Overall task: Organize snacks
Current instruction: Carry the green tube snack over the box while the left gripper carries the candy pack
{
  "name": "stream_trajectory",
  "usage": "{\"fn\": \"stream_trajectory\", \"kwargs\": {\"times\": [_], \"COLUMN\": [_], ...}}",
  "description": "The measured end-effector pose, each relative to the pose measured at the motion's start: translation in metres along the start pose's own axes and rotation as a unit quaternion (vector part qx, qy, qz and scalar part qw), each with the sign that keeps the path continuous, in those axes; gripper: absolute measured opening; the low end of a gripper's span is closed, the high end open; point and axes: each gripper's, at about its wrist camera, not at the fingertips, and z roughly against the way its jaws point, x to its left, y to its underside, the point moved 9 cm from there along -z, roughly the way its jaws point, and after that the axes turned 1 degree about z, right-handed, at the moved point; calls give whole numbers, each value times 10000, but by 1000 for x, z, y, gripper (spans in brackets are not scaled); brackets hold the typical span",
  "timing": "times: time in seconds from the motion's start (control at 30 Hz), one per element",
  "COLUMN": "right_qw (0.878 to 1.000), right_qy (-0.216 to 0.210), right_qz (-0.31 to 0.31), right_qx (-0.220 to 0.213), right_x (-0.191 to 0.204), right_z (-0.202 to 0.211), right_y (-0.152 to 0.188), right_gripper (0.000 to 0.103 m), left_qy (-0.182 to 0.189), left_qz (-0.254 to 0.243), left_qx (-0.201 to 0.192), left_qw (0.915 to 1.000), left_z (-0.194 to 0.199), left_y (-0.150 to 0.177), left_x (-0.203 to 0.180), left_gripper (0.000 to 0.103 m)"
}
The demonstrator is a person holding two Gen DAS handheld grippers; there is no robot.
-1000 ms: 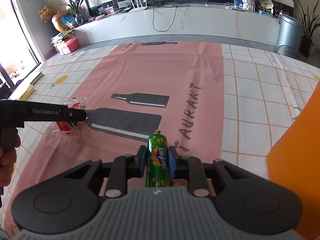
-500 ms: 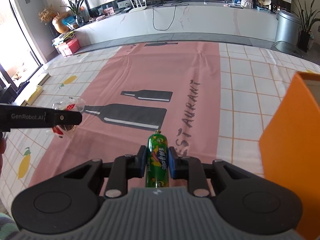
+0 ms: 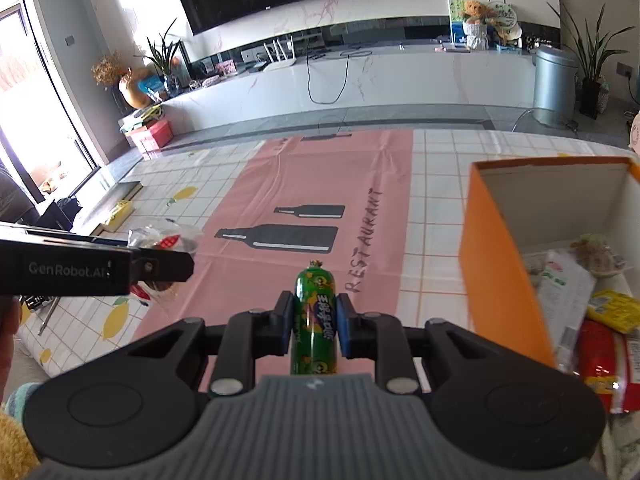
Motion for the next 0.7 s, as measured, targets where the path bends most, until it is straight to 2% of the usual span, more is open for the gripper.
{"fn": "stream_trajectory", "kwargs": {"times": [0.17, 0.3, 0.5, 0.7], "right_qw": [9998, 9990, 9970, 9945], "right_qy": [87, 339, 744, 1045], "right_qz": [-26, 11, -77, 71], "right_qx": [-203, -283, -194, 52], "right_x": [-24, -58, -123, -180], "right_z": [44, 79, 116, 121], "right_y": [3, 4, 13, 20], "right_gripper": [19, 19, 19, 19], "left_qy": [486, 791, 1246, 1404], "left_qz": [-228, -647, -1297, -2045], "left_qx": [54, 45, 70, 389], "left_qw": [9985, 9948, 9837, 9680], "left_z": [8, 8, -3, -37], "left_y": [5, 1, -9, -10], "left_x": [-51, -100, -177, -234], "left_gripper": [44, 44, 44, 44]}}
